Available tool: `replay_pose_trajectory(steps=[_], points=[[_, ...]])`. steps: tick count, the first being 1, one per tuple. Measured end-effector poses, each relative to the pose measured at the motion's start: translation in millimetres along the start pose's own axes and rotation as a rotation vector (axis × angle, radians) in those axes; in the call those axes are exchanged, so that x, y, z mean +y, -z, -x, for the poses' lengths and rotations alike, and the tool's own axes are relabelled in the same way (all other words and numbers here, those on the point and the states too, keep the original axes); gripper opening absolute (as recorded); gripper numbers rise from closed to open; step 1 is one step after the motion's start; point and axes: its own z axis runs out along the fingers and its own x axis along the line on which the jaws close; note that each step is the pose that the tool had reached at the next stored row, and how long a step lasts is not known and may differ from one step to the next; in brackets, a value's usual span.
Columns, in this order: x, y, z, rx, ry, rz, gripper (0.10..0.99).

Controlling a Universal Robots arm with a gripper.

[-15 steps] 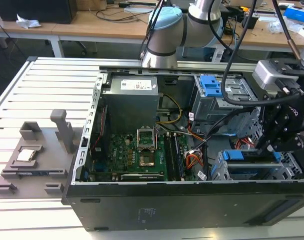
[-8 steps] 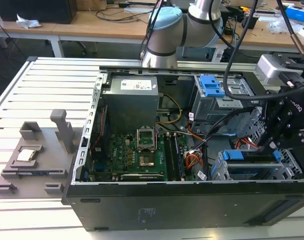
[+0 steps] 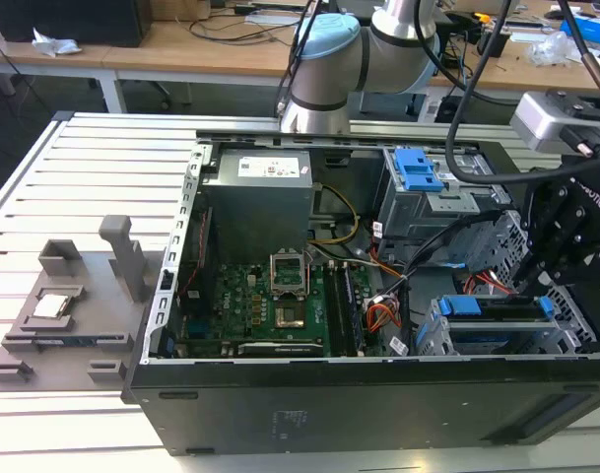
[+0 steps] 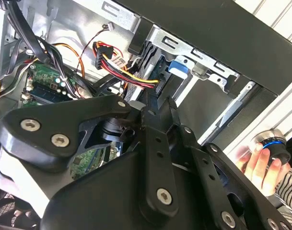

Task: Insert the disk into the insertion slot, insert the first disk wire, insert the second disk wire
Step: 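Insert the first disk wire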

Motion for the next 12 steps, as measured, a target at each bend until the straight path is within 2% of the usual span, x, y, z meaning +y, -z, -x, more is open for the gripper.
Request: replay_pose_trajectory(steps=[3, 5, 12], points=[[0.0, 0.2, 0.2, 0.0002, 0.0, 0.0, 0.235], [0.0, 0.1, 0.3, 0.0001, 0.0, 0.0, 0.106], [0.0, 0.7, 0.3, 0.0, 0.0, 0.0, 0.106]])
